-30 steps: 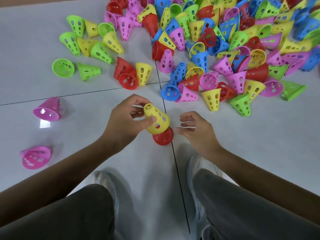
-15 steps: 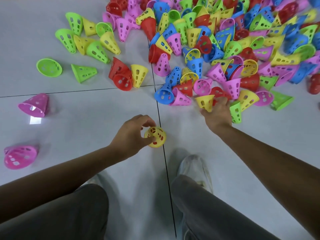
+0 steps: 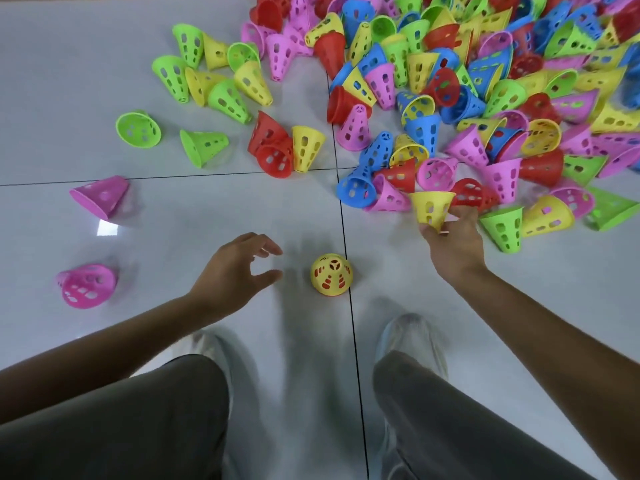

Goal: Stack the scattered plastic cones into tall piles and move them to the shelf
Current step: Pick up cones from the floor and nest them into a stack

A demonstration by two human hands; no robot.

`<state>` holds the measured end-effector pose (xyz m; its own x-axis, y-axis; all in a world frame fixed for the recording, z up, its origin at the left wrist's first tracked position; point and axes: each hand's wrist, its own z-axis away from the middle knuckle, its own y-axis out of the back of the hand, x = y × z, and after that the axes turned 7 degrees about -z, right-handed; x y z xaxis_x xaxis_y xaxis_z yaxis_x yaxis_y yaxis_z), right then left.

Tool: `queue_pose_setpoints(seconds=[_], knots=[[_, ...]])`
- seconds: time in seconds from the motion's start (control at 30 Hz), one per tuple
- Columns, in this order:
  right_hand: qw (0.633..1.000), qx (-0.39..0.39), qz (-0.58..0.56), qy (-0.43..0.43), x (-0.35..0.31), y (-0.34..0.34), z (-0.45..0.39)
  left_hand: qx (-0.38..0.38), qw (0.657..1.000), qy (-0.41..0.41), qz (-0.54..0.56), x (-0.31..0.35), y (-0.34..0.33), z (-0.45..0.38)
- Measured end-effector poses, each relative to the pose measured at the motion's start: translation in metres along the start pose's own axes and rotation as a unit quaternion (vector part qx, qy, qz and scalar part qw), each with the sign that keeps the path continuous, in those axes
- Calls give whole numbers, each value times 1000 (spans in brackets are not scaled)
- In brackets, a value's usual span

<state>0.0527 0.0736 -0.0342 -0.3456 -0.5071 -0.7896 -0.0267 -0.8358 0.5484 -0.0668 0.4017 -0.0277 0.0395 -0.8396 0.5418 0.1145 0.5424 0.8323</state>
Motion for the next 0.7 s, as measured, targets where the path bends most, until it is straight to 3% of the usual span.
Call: queue_pose_setpoints(seconds=[0.17, 0.33, 0.53, 0.7], knots=[[990, -74, 0, 120, -15, 2, 46, 12, 999, 35, -26, -19, 25, 18], [955, -152, 64, 248, -30, 3, 84, 49, 989, 65, -120, -46, 49, 41], [927, -253, 161, 227, -39, -15, 99, 108, 964, 127, -209, -94, 65, 57], [919, -254, 194, 230, -46, -40, 102, 159, 928, 226, -251, -121, 80, 64]])
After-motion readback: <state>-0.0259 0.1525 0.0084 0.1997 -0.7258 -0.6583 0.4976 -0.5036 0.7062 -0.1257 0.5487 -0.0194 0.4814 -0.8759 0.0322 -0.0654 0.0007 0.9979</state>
